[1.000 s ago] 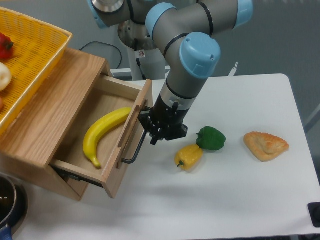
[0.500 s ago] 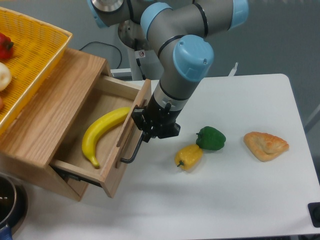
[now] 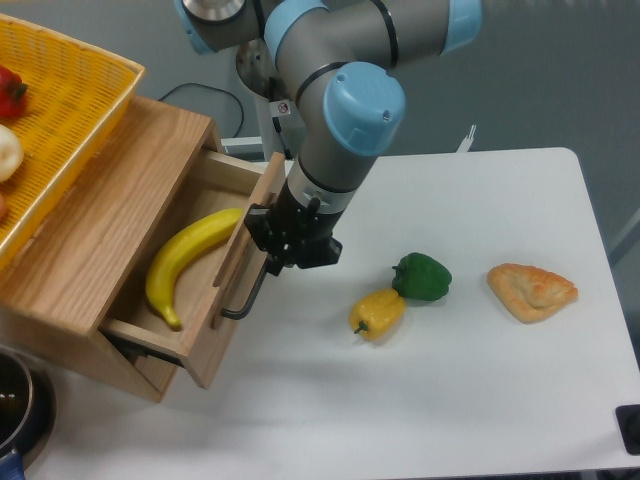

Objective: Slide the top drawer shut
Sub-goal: 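Push the drawer front with the gripper into the cabinet, then keep pushing the drawer front until flush with the cabinet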

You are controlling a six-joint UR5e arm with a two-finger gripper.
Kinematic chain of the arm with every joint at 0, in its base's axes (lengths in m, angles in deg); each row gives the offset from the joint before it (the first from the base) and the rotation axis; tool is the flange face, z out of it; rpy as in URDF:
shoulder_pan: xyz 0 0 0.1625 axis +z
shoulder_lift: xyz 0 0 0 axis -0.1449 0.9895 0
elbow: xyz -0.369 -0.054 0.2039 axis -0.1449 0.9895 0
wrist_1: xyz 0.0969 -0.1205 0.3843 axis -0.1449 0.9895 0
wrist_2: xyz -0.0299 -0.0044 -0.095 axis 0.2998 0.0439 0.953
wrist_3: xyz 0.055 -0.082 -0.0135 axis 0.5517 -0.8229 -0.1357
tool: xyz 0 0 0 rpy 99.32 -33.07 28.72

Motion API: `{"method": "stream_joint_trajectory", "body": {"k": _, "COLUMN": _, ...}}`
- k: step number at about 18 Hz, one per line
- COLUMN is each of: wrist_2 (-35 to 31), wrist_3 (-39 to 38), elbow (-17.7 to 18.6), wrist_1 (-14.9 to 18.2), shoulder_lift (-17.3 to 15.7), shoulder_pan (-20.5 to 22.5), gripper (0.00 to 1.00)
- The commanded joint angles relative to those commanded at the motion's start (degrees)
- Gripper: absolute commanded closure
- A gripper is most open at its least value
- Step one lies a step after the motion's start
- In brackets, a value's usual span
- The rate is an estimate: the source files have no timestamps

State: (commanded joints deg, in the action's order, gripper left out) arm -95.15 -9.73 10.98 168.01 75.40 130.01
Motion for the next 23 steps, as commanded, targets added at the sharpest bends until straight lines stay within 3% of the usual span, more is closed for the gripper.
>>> {"method": "stream_joint_trajectory", "body": {"k": 23, "wrist_2": 1.0, "wrist_3": -4.0, "elbow": 1.1, "wrist_1": -0.1, "shoulder_lift": -0.8, "shoulder_pan": -6.6, "gripper": 1.00}}
